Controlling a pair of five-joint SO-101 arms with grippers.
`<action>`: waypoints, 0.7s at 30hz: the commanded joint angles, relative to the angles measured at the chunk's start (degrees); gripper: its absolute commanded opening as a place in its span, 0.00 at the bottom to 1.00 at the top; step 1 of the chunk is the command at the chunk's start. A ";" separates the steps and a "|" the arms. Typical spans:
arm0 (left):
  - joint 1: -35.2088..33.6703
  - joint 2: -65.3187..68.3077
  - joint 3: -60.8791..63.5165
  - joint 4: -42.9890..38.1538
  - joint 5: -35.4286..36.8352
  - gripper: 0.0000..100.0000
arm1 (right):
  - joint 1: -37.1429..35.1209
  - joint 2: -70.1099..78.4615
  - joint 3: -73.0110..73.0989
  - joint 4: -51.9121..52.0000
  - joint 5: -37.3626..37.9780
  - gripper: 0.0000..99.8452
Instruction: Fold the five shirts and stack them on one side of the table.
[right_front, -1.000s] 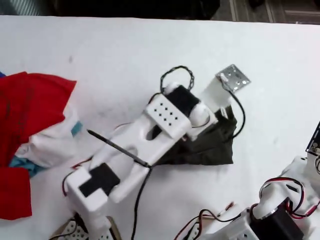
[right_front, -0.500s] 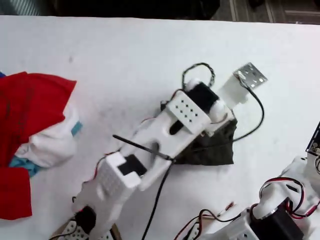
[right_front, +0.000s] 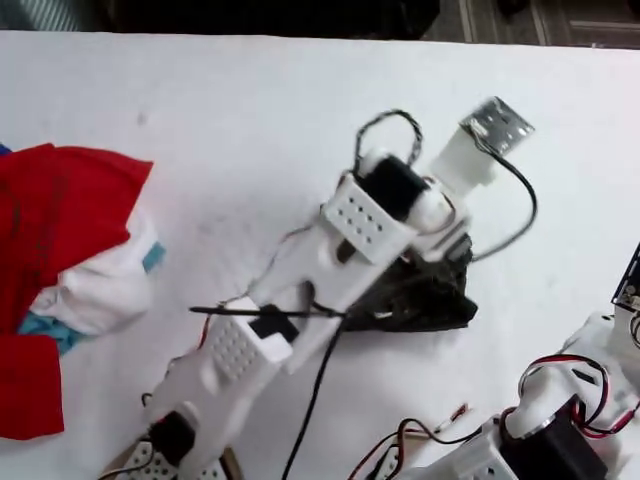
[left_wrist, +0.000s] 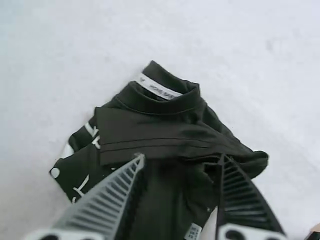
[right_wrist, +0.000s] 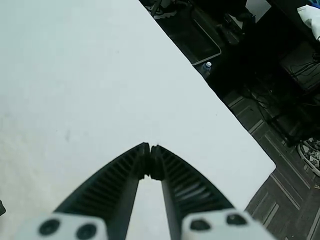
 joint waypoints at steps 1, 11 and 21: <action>-4.70 -4.88 -1.67 0.44 -0.35 0.16 | 0.31 -0.04 -1.93 -0.84 0.44 0.02; -13.05 -0.66 9.05 0.09 -7.47 0.02 | 0.31 -0.04 -1.93 -0.84 0.44 0.02; -8.04 8.66 12.84 -8.09 -10.20 0.02 | 0.22 -0.04 -1.85 -0.84 0.44 0.02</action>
